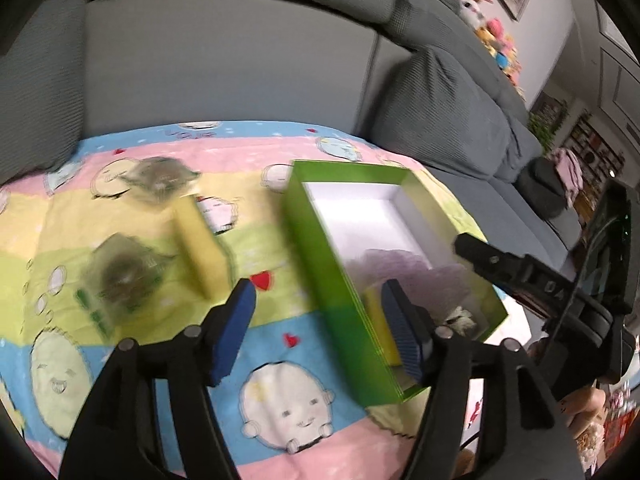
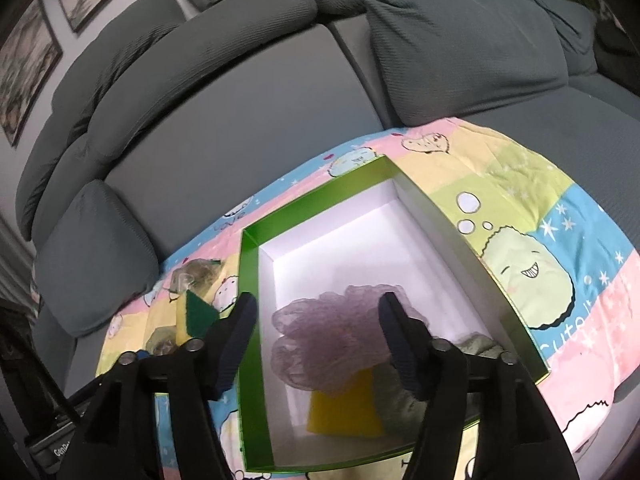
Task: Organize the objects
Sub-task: 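Open the right gripper to release the bath puff and withdraw, then move the right gripper to the clear zip bag with green print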
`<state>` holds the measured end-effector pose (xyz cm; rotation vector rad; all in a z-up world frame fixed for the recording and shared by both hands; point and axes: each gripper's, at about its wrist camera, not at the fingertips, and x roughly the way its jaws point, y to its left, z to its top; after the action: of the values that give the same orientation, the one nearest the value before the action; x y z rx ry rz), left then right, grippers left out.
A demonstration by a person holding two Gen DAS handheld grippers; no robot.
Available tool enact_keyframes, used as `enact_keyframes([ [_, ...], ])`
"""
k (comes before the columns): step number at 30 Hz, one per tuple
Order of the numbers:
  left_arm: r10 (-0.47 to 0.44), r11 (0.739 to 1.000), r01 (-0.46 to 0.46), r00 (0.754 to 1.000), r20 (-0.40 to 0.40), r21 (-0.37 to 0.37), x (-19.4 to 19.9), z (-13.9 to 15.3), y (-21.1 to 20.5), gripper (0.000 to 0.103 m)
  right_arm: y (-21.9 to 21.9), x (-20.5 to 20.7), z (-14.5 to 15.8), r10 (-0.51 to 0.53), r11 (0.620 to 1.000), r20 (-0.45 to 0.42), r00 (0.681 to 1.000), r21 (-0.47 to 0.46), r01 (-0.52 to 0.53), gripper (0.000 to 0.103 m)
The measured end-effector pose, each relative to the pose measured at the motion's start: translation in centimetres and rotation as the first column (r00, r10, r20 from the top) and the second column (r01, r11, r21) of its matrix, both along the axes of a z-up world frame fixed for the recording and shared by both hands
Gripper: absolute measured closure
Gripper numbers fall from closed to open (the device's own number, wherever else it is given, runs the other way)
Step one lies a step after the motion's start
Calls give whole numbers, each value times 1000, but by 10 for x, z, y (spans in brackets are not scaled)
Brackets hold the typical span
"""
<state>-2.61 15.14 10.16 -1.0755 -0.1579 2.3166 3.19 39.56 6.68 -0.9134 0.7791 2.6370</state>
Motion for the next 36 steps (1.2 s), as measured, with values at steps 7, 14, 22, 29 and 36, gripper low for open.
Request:
enact_keyframes([
  [7,157,987,-157,988,7,16,11,-4,-60,23,-23,-2,7,31,998,-2,1000,60,-31,21],
  [14,290,957,-290,957,12,6,21,-18,-106,16,-47,-2,11,81,993,20,997,89,-82,16],
  [22,385,919,-390,919,85,63,17,-52,-144,16,-84,-15,15,198,979,26,980,40,-199,14],
  [29,397,887,-422,904,155,188,-9,-64,-158,16,-121,-41,26,328,944,18,944,-28,-328,14],
  [36,358,880,-417,897,259,229,-54,-69,-161,14,-173,-119,27,523,848,49,851,-128,-514,14],
])
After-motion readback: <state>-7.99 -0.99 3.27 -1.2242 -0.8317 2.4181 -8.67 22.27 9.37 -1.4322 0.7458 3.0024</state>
